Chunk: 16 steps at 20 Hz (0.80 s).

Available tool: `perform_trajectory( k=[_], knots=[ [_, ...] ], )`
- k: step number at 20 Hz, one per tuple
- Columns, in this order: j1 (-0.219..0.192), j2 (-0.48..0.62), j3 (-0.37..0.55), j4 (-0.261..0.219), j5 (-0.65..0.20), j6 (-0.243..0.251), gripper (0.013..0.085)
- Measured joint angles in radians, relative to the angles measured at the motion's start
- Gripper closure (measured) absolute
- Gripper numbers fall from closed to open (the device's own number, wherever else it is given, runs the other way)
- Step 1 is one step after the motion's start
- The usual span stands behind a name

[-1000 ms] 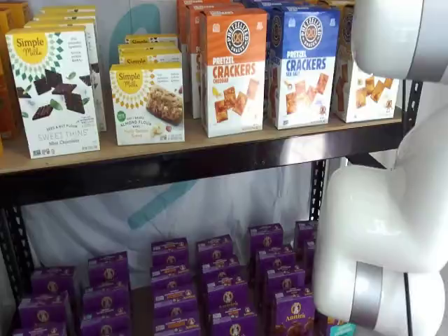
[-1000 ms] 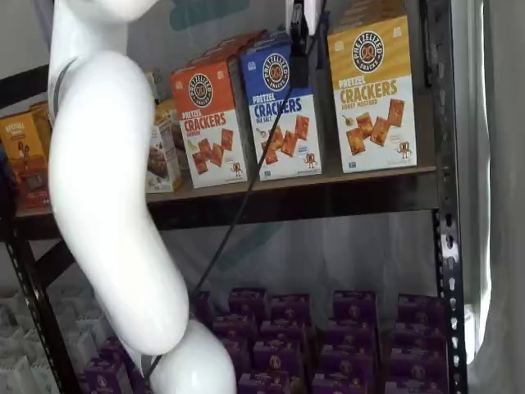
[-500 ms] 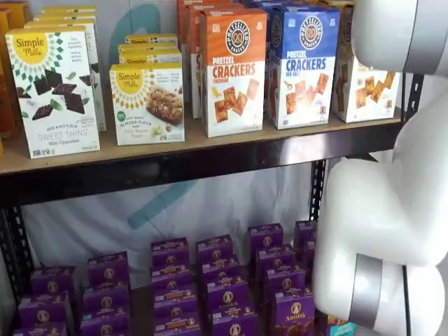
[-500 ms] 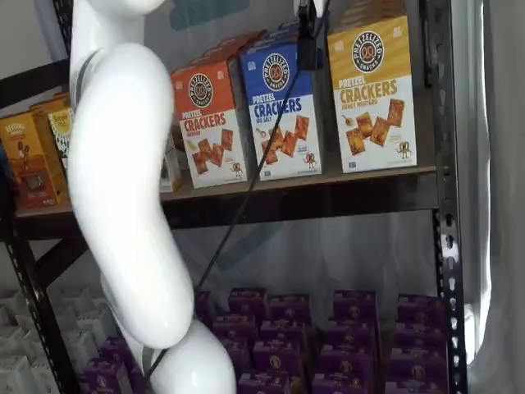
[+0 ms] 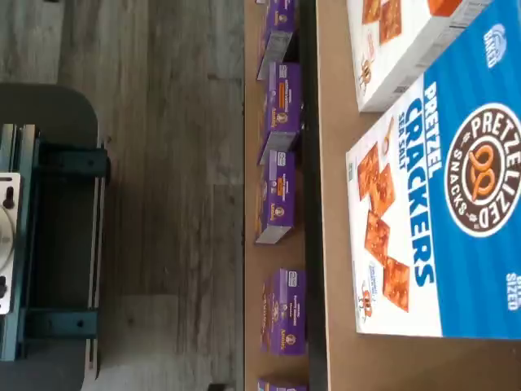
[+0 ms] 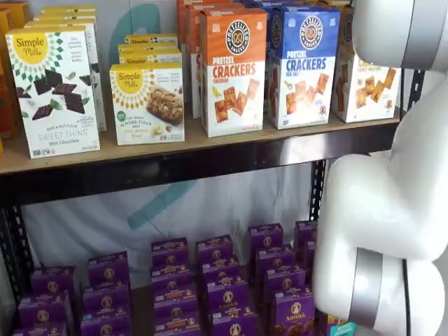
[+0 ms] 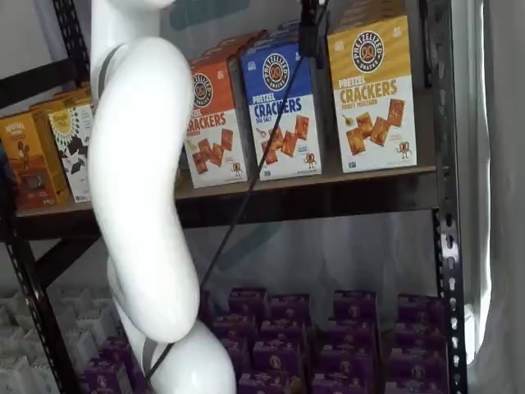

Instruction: Retrieve the yellow and white box located on the top shelf, the sixth one from the left

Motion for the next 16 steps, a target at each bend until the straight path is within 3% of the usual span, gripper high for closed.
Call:
perform_trajectory(
  k=[10,16],
  knots=[
    [-0.017,0.070,-0.110,0.060,0.042,0.032,0.0130],
    [-0.039,0.043,-0.057,0.122,-0.024,0.038,0.0130]
  ],
)
